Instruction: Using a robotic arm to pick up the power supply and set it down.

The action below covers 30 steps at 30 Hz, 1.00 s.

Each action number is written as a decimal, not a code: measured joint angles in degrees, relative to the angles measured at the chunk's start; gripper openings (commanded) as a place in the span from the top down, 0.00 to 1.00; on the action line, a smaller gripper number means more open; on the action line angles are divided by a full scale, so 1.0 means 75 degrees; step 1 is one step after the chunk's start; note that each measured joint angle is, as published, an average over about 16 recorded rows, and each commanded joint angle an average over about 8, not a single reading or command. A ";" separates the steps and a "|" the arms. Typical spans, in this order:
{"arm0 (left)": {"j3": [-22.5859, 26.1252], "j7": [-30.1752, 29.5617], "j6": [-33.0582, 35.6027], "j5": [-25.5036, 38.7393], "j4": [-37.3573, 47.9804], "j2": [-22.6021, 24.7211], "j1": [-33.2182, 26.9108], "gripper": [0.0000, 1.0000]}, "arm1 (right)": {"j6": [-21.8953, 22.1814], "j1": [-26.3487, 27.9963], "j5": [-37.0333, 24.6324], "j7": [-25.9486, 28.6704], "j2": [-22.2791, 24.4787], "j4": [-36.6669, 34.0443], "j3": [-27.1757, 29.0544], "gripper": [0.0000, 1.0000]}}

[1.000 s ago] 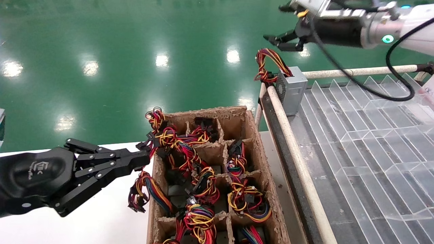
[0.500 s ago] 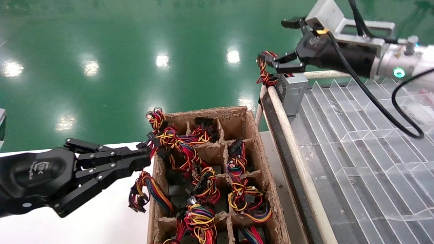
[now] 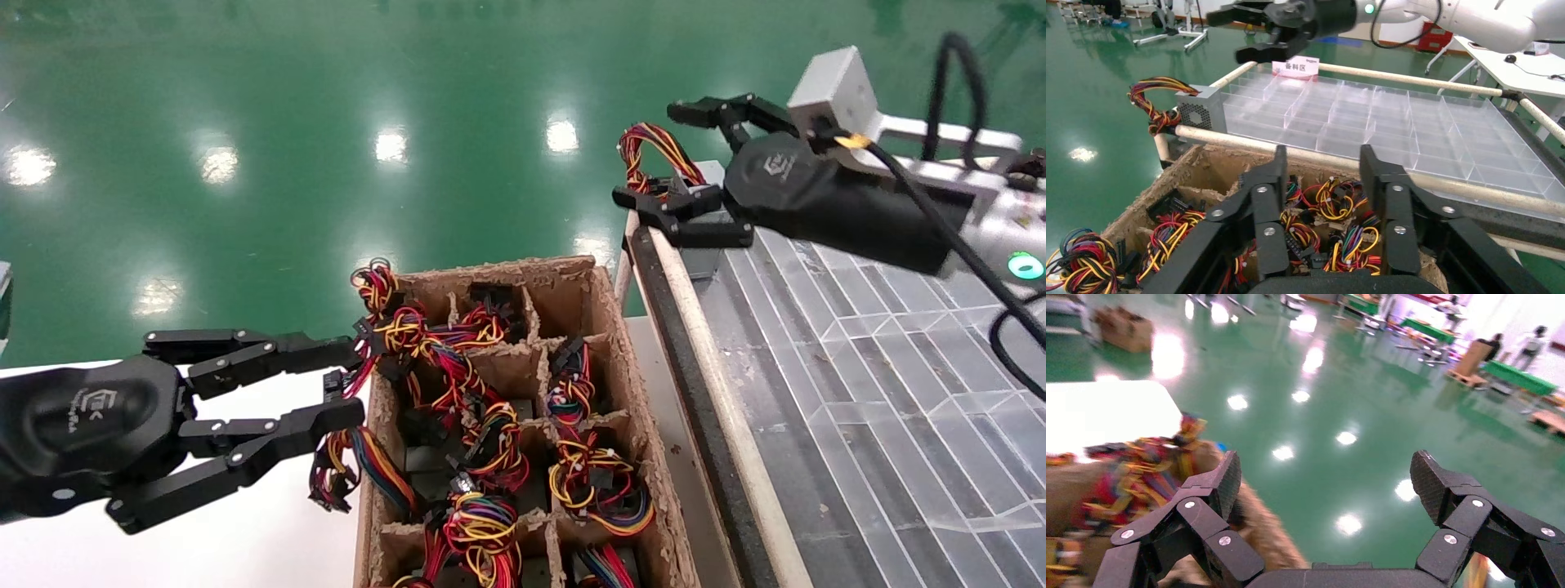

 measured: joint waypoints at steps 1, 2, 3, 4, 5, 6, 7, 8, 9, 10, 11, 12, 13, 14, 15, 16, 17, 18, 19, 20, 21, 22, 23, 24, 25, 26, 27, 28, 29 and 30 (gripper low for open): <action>0.0000 0.0000 0.0000 0.0000 0.0000 0.0000 0.0000 0.00 | -0.0072 -0.0127 0.0106 0.0098 0.0077 0.0164 0.0025 0.00; 0.0000 0.0000 0.0000 0.0000 0.0000 0.0000 0.0000 0.00 | -0.0143 -0.0254 0.0213 0.0197 0.0153 0.0329 0.0049 0.00; 0.0000 0.0000 0.0000 0.0000 0.0000 0.0000 0.0000 0.00 | -0.0216 -0.0384 0.0321 0.0297 0.0232 0.0496 0.0074 0.00; 0.0000 0.0000 0.0000 0.0000 0.0000 0.0000 0.0000 0.00 | -0.0287 -0.0511 0.0427 0.0395 0.0308 0.0660 0.0099 0.00; 0.0000 0.0000 0.0000 0.0000 0.0000 0.0000 0.0000 0.00 | -0.0359 -0.0638 0.0534 0.0493 0.0385 0.0824 0.0123 0.00; 0.0000 0.0000 0.0000 0.0000 0.0000 0.0000 0.0000 0.00 | -0.0430 -0.0765 0.0640 0.0591 0.0462 0.0988 0.0148 0.00; 0.0000 0.0000 0.0000 0.0000 0.0000 0.0000 0.0000 0.00 | -0.0502 -0.0893 0.0746 0.0690 0.0538 0.1153 0.0172 0.00; 0.0000 0.0000 0.0000 0.0000 0.0000 0.0000 0.0000 0.00 | -0.0573 -0.1020 0.0853 0.0788 0.0615 0.1317 0.0197 0.00; 0.0000 0.0000 0.0000 0.0000 0.0000 0.0000 0.0000 0.00 | -0.0645 -0.1147 0.0959 0.0886 0.0692 0.1481 0.0221 0.00; 0.0000 0.0000 0.0000 0.0000 0.0000 0.0000 0.0000 0.00 | -0.0715 -0.1272 0.1063 0.0983 0.0767 0.1642 0.0246 0.00; 0.0000 0.0000 0.0000 0.0000 0.0000 0.0000 0.0000 0.00 | -0.0785 -0.1396 0.1167 0.1079 0.0842 0.1803 0.0270 0.00; 0.0000 0.0000 0.0000 0.0000 0.0000 0.0000 0.0000 0.00 | -0.0856 -0.1523 0.1274 0.1177 0.0919 0.1967 0.0294 0.00; 0.0000 0.0000 0.0000 0.0000 0.0000 0.0000 0.0000 0.00 | -0.0926 -0.1648 0.1378 0.1274 0.0994 0.2129 0.0318 0.00; 0.0000 0.0000 0.0000 0.0000 0.0000 0.0000 0.0000 0.00 | -0.0997 -0.1773 0.1482 0.1370 0.1070 0.2290 0.0342 0.00; 0.0000 0.0000 0.0000 0.0000 0.0000 0.0000 0.0000 0.00 | -0.1065 -0.1895 0.1585 0.1465 0.1143 0.2448 0.0366 0.00; 0.0000 0.0000 0.0000 0.0000 0.0000 0.0000 0.0000 0.00 | -0.1136 -0.2020 0.1689 0.1561 0.1219 0.2609 0.0390 0.00; 0.0000 0.0000 0.0000 0.0000 0.0000 0.0000 0.0000 0.00 | -0.1204 -0.2142 0.1791 0.1656 0.1293 0.2767 0.0414 0.00; 0.0000 0.0000 0.0000 0.0000 0.0000 0.0000 0.0000 0.00 | -0.1273 -0.2265 0.1894 0.1750 0.1366 0.2926 0.0437 0.00; 0.0000 0.0000 0.0000 0.0000 0.0000 0.0000 0.0000 0.00 | -0.1341 -0.2385 0.1994 0.1843 0.1439 0.3081 0.0461 0.00; 0.0000 0.0000 0.0000 0.0000 0.0000 0.0000 0.0000 0.00 | -0.1403 -0.2497 0.2088 0.1929 0.1506 0.3225 0.0482 0.00; 0.0000 0.0000 0.0000 0.0000 0.0000 0.0000 0.0000 0.00 | -0.1461 -0.2598 0.2173 0.2008 0.1568 0.3356 0.0502 0.00; 0.0000 0.0000 0.0000 0.0000 0.0000 0.0000 0.0000 0.00 | -0.1522 -0.2709 0.2265 0.2092 0.1633 0.3499 0.0522 0.00; 0.0000 0.0000 0.0000 0.0000 0.0000 0.0000 0.0000 0.00 | -0.1581 -0.2816 0.2354 0.2171 0.1697 0.3639 0.0542 0.00; 0.0000 0.0000 0.0000 0.0000 0.0000 0.0000 0.0000 0.00 | -0.1636 -0.2915 0.2437 0.2242 0.1755 0.3767 0.0560 0.00; 0.0000 0.0000 -0.0001 0.0000 0.0001 0.0000 0.0001 0.00 | -0.1687 -0.3006 0.2514 0.2306 0.1809 0.3884 0.0578 0.00; 0.0000 0.0000 -0.0001 0.0000 0.0001 0.0000 0.0001 0.00 | -0.1733 -0.3089 0.2584 0.2366 0.1858 0.3992 0.0593 0.00; 0.0000 0.0000 -0.0001 0.0000 0.0001 0.0000 0.0001 0.00 | -0.1775 -0.3165 0.2648 0.2419 0.1903 0.4089 0.0608 0.00; 0.0000 0.0000 -0.0001 0.0000 0.0001 0.0000 0.0001 0.00 | -0.1811 -0.3231 0.2704 0.2464 0.1941 0.4173 0.0621 0.00; 0.0000 0.0000 -0.0002 0.0000 0.0001 0.0000 0.0001 0.00 | -0.1842 -0.3288 0.2753 0.2504 0.1975 0.4247 0.0632 0.00; 0.0000 0.0000 -0.0002 0.0000 0.0001 0.0000 0.0001 0.00 | -0.1869 -0.3337 0.2795 0.2538 0.2004 0.4310 0.0642 0.00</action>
